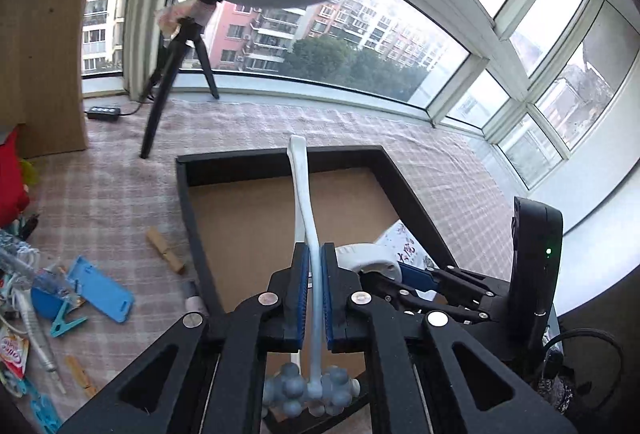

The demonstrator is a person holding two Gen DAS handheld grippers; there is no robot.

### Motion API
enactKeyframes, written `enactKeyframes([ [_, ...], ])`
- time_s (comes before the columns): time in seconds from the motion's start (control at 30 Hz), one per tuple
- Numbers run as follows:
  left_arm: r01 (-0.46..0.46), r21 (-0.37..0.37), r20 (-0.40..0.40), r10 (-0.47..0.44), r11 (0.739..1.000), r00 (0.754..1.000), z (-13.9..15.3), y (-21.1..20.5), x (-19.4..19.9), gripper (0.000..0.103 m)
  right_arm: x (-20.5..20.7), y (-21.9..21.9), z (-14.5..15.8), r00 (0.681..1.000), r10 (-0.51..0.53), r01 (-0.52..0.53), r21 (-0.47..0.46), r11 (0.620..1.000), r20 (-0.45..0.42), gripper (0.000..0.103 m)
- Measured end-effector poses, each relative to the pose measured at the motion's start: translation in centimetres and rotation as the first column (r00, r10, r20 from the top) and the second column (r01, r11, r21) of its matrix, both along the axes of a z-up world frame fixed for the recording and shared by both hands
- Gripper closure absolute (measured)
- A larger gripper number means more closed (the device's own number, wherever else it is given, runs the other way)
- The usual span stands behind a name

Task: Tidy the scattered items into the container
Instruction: 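Carry the white lamp with both grippers into the tray and release, then grasp the wooden clothespin with the left gripper while the right grasps the USB cable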

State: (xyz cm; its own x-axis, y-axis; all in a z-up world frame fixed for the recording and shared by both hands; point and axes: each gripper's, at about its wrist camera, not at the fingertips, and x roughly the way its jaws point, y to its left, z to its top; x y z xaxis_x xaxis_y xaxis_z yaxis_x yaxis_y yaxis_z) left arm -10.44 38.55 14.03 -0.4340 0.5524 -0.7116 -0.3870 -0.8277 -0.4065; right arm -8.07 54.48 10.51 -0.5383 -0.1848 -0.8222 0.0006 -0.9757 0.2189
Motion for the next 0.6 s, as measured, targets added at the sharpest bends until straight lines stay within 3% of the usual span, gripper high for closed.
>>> enactKeyframes([
  [0.03, -0.006, -0.042, 0.005, 0.006, 0.999, 1.000, -0.5, 0.7, -0.2, 0.084, 0.0, 0.3, -0.1, 1.000, -0.015, 0.015, 0.004, 1.000, 0.012, 0.053],
  [0.07, -0.001, -0.070, 0.009, 0.002, 0.998, 1.000, -0.7, 1.2, -0.2, 0.071, 0.1, 0.5, -0.1, 0.999, -0.033, 0.033, 0.008, 0.999, 0.007, 0.049],
  [0.1, 0.003, -0.073, 0.004, -0.003, 0.997, 1.000, -0.8, 1.3, -0.2, 0.069, 0.2, 0.8, 0.0, 0.999, -0.046, 0.046, 0.010, 0.999, -0.005, 0.045],
  [0.33, -0.006, -0.093, -0.027, 0.004, 0.996, 1.000, 0.0, -0.3, 0.5, 0.069, 0.9, 1.5, 1.4, 0.995, -0.072, 0.072, -0.006, 0.997, -0.062, 0.045],
  [0.6, -0.080, -0.136, -0.051, 0.073, 0.987, 0.996, 1.3, -6.6, 1.5, 0.069, 1.5, -0.1, 2.9, 0.994, -0.031, 0.031, -0.007, 1.000, -0.102, 0.045],
])
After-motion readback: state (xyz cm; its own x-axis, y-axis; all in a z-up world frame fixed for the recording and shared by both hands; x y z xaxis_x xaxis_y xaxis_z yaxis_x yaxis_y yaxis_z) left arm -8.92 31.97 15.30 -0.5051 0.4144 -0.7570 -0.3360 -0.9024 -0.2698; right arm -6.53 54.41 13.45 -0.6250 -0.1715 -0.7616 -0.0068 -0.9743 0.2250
